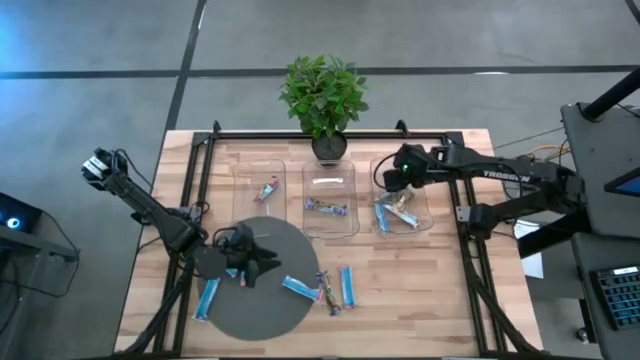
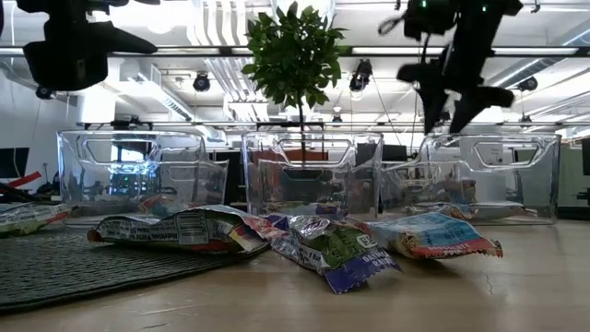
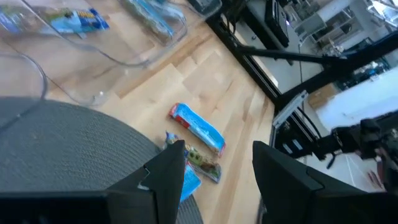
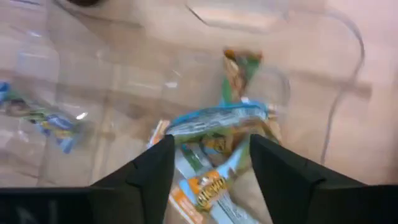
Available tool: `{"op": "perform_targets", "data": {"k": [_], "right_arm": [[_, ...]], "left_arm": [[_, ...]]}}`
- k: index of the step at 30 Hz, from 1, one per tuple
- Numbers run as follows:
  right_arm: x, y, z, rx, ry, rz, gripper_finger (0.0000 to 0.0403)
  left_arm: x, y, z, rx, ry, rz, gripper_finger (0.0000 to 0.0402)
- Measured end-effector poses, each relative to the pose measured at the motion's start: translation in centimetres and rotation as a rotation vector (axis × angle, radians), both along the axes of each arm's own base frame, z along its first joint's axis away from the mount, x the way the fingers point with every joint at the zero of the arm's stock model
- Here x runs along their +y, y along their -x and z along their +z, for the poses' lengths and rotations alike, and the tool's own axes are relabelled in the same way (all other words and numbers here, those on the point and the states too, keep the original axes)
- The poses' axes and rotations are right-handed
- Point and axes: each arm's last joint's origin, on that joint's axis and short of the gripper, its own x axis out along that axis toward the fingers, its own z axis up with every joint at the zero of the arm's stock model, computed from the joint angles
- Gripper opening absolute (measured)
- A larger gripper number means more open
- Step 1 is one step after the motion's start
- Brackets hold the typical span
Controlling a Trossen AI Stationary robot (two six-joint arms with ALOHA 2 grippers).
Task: Pick and place Granola Bars by type
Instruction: Put the blue granola bar into the middle transparent bin
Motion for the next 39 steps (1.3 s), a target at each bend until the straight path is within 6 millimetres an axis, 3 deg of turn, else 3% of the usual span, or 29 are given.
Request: {"op": "perform_targets", "data": {"k": [4, 8, 14, 22, 29, 39], "right_arm": [[1.1, -1.2, 1.7, -0.043, 0.091, 0.209, 0.0226], [3.0, -2.2, 3.4, -0.061, 0.197, 0.355, 0.024], [5.0, -2.6, 4.2, -0.098, 0.22, 0.392, 0.0247], [5.9, -2.7, 4.1, -0.129, 0.174, 0.359, 0.0247], [5.9, -2.7, 4.1, -0.123, 0.177, 0.372, 0.0247], [6.9, -2.7, 3.9, -0.13, 0.113, 0.484, 0.0247]], "left_arm": [[-0.3, 0.3, -0.4, 0.05, 0.049, -0.049, 0.017], [-0.5, 1.4, -1.6, 0.186, 0.146, 0.015, 0.0167], [-1.2, 2.6, -2.0, 0.456, 0.239, 0.167, 0.0166], [-3.6, 1.1, -2.0, 0.791, 0.296, 0.239, 0.0166], [-6.4, -0.1, -2.4, 0.911, 0.321, 0.214, 0.0166], [-9.4, 1.7, -3.0, 0.899, 0.403, 0.321, 0.0166]]}}
